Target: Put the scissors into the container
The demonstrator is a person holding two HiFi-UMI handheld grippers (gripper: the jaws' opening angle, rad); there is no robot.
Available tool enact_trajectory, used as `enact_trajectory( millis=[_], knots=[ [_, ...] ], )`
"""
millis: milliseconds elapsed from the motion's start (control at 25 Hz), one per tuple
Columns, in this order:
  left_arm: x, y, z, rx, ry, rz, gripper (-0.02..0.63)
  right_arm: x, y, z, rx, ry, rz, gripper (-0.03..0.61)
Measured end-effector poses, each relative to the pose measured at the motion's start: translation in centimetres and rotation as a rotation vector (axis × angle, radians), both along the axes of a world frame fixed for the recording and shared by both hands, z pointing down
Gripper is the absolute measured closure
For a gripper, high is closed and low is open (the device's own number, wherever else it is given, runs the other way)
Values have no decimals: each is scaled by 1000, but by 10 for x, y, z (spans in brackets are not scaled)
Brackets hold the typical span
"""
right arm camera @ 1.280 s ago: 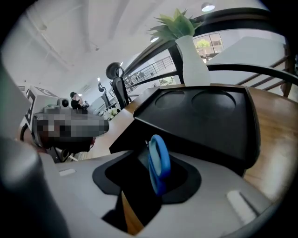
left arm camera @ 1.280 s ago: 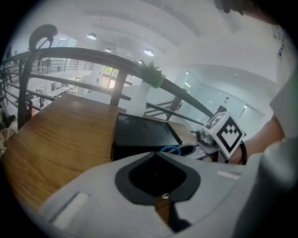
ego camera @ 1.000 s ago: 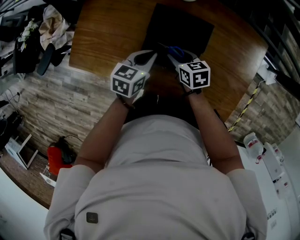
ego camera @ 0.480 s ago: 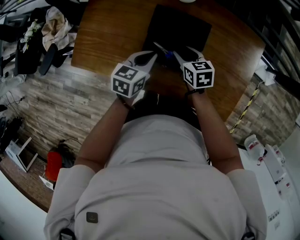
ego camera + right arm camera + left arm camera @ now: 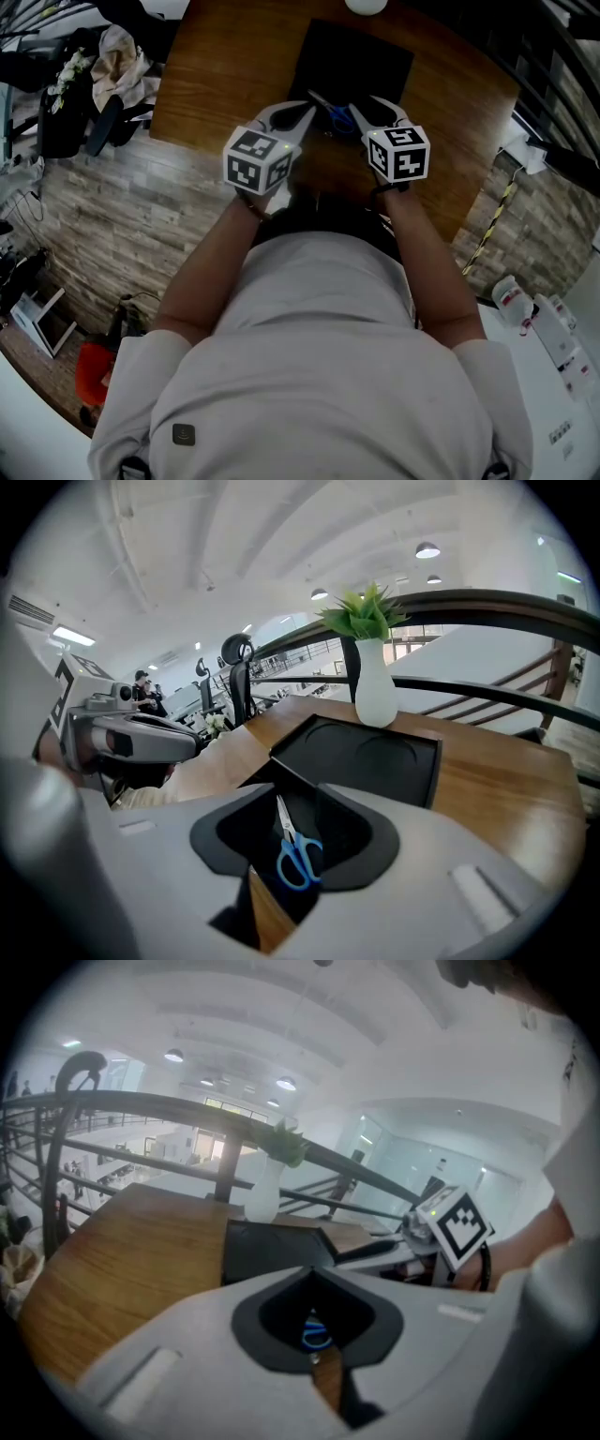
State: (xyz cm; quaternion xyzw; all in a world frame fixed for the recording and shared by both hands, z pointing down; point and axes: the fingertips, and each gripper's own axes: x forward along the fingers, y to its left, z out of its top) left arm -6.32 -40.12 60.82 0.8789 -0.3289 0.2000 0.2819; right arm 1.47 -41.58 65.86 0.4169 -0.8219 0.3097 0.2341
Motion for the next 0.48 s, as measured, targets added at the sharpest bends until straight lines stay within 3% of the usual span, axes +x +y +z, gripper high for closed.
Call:
enact_trajectory(
  millis=[480],
  knots=[
    [6, 8, -59, 101, 31, 47, 611, -14, 18, -59, 89, -31, -6, 531]
  ],
)
